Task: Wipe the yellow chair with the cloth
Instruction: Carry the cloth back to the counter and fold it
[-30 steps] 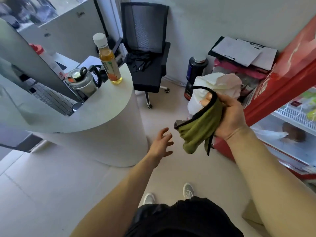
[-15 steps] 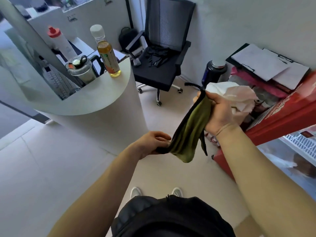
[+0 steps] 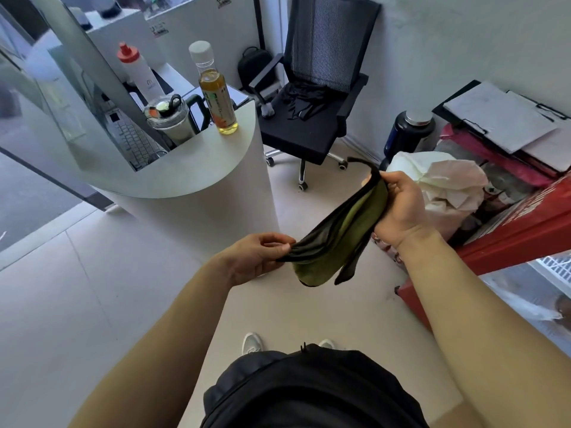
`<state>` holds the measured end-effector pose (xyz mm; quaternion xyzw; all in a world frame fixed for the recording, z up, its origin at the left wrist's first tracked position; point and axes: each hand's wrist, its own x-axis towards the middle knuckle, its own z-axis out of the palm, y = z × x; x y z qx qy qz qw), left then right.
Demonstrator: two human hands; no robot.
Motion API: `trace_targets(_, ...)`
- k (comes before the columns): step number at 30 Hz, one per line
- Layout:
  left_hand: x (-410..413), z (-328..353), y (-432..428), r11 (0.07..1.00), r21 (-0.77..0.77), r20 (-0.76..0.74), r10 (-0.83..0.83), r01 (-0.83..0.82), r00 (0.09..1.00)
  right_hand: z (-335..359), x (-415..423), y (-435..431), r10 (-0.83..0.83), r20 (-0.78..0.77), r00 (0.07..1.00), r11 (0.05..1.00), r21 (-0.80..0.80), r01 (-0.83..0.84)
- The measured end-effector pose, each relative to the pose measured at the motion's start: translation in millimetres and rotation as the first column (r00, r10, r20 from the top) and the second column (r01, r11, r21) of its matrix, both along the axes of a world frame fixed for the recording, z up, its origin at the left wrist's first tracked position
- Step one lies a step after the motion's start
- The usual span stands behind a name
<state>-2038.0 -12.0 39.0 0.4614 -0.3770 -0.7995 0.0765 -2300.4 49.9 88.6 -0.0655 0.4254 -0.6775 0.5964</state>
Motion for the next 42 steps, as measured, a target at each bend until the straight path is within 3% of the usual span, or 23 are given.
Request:
trace_targets(3,9,0,-5,0.997,0.061,-0.013,0.047,-0.047,0.999,2,-1,-3,-0.048,0.001,0.999,0.999,-0.004,0.048)
trace_targets(6,15,-1,-11,0.994,0.023,0.146,0.107,-0.111,0.984,2,1,-2,-0.008,-0.026,1.0,0.999,-0.031,0.007)
trace_targets(9,12,-4,-14,0.976,-0.184,0.396,0.18,-0.115,0.9,-1,11,1,0.211,-0.046,0.976,0.969,-0.122,-0.215)
trace_targets(11,10,-12,-17,0.928,-0.373,0.563,0.225,0.002,0.795,0,23,1,0.338,-0.054,0.939,0.924,-0.171,-0.343)
trace_targets(14,11,-18,-21,0.861,-0.496,0.657,0.289,0.112,0.696,-1,35,1,0.361,-0.031,0.932,0.916,-0.179,-0.36)
trace_targets(19,25,-24,-28,0.932,-0.356,0.578,0.278,-0.07,0.767,-17,32,2,0.149,0.078,0.986,0.987,-0.074,-0.143)
trace_targets(23,39,-22,-24,0.91,-0.415,0.653,0.287,0.015,0.701,-33,33,6,-0.001,-0.043,0.999,0.997,0.078,0.004)
trace_targets(25,46,-19,-20,0.926,-0.377,0.648,0.271,-0.009,0.712,-36,37,7,-0.019,-0.091,0.996,0.995,0.095,0.027)
trace_targets(29,57,-6,-15,0.963,0.005,0.321,0.255,-0.271,0.912,-36,40,10,-0.006,-0.169,0.986,0.996,0.086,0.021)
trace_targets(33,68,1,-19,0.873,0.132,0.127,0.454,-0.469,0.882,-39,38,10,-0.025,-0.195,0.981,0.993,0.112,0.048)
trace_targets(38,84,9,-26,0.846,0.083,0.197,0.505,-0.527,0.84,-36,37,7,0.004,-0.176,0.984,0.991,0.129,0.019)
trace_targets(40,86,8,-29,0.85,-0.063,0.301,0.516,-0.523,0.802,-35,37,7,0.068,-0.15,0.986,0.993,0.108,-0.052)
trace_targets(42,86,1,-32,0.83,-0.293,0.44,0.558,-0.474,0.704,-33,43,7,0.15,-0.095,0.984,0.987,0.08,-0.143)
